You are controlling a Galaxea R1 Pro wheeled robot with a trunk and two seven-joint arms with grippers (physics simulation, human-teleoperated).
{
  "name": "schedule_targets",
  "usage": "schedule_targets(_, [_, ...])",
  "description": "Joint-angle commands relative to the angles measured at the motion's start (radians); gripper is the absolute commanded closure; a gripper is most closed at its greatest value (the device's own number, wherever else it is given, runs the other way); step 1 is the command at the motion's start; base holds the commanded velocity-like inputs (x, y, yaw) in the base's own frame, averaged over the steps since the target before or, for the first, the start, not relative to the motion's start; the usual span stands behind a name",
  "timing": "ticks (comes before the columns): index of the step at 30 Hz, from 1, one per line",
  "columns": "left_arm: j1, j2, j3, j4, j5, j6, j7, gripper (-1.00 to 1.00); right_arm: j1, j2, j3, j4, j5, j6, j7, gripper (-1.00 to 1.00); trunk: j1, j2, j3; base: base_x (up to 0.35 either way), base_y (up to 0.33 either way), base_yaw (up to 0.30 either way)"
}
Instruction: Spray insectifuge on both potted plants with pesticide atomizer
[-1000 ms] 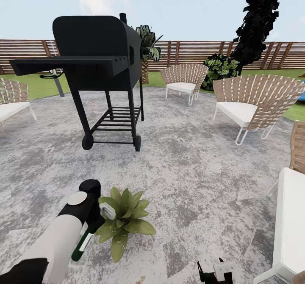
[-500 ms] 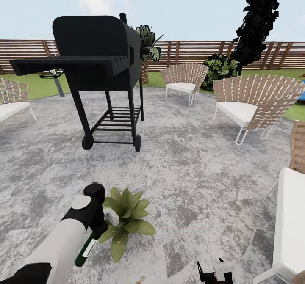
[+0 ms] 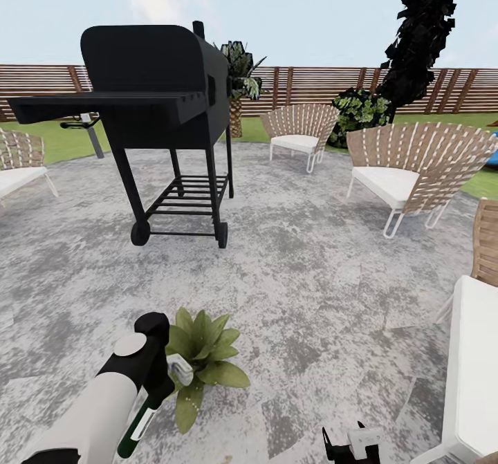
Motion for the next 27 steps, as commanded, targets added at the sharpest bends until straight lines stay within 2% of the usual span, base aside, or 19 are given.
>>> schedule_targets(1, [0.0, -0.001, 0.006, -0.001, -0.01, 0.01, -0.009, 1.0, 0.0, 0.0, 0.009, 0.0, -0.008, -0.002, -0.003, -1.0, 0.0, 0.0, -0.001, 0.002, -0.004, 0.0])
schedule_targets(9, [0.0, -0.002, 0.012, -0.003, -0.009, 0.012, -0.009, 1.0, 0.0, 0.001, 0.009, -0.001, -0.009, -0.002, -0.004, -1.0, 0.0, 0.0, -0.001, 0.0, 0.0, 0.0])
schedule_targets(12, [0.0, -0.003, 0.011, -0.003, -0.009, 0.012, -0.009, 1.0, 0.0, 0.0, 0.009, 0.0, -0.009, -0.002, -0.004, -1.0, 0.0, 0.0, -0.001, -0.228, -0.139, 0.012])
schedule_targets(22, [-0.001, -0.005, 0.007, -0.003, -0.008, 0.013, -0.009, 1.0, 0.0, 0.0, 0.009, 0.0, -0.009, -0.002, -0.003, -1.0, 0.0, 0.0, -0.001, -0.221, -0.135, 0.24])
schedule_targets(25, [-0.025, -0.009, 0.007, -0.004, -0.008, 0.028, -0.009, 1.0, 0.0, 0.0, 0.009, -0.001, -0.01, -0.002, -0.003, -1.0, 0.0, 0.0, -0.001, -0.001, -0.001, 0.003])
schedule_targets(27, [-0.052, -0.009, 0.007, -0.003, -0.008, 0.062, -0.009, 1.0, 0.0, 0.0, 0.009, 0.0, -0.01, -0.002, -0.003, -1.0, 0.0, 0.0, -0.001, 0.0, 0.0, 0.0])
